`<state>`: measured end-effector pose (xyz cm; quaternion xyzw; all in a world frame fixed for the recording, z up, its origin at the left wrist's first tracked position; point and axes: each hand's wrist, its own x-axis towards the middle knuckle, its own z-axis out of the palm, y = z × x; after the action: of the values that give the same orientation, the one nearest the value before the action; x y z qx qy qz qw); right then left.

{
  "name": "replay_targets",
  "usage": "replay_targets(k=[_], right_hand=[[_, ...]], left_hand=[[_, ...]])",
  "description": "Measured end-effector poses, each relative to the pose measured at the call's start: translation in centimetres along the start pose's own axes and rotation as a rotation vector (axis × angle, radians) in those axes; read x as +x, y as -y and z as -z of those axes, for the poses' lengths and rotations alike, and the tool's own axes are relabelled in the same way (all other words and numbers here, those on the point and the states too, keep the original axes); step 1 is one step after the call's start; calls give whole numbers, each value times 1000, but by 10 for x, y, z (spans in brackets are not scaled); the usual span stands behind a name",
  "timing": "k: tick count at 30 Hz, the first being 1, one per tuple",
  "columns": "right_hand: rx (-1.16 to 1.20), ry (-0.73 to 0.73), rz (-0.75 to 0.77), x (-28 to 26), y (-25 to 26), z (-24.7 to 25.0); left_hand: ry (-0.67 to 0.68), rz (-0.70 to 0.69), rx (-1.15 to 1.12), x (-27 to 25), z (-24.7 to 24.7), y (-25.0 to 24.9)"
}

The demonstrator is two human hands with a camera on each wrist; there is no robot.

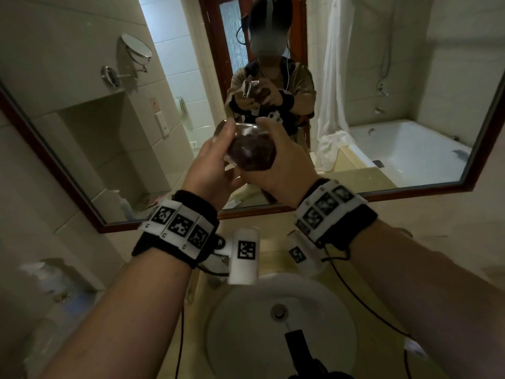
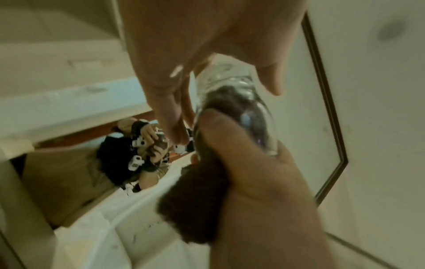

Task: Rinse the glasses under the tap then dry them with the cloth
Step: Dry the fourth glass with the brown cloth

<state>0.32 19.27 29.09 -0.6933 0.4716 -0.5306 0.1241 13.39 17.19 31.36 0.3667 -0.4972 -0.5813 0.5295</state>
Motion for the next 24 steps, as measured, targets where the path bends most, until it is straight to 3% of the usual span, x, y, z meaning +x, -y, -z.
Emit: replay_targets(k=[1,3,7,8,10,12,14,17,19,21,24], right_hand=[[-129,-5,66,0,-1,-1],[-155,-24,72,-2,-3,-3],[132,-123,-95,-4,0,-6],[293,-86,-160,-2,-3,-5],[751,128,-328,4,-5,1],[943,271,-410,8,-11,6],[745,191,-375,5,-8,5],[93,1,-49,-1,-2,2],[-107,11,73,-3,-2,-2],[-96,28,37,-3,-2,-1],[176,14,-118,-6,0,-4]], left_hand=[[11,21,-33,0,-2,1],[15,1,-57,1,-4,1],[4,-140,-4,5,-5,-2],[22,-158,-1,5,-3,-4],[85,-161,30,4,1,-6],[121,-144,82,5,5,-5],[87,-131,93,5,4,-3],[-1,-44,28,3,-1,-1],[-12,2,-16,3,-2,1],[-38,-14,-2,4,-2,2],[-54,-102,56,7,0,3]])
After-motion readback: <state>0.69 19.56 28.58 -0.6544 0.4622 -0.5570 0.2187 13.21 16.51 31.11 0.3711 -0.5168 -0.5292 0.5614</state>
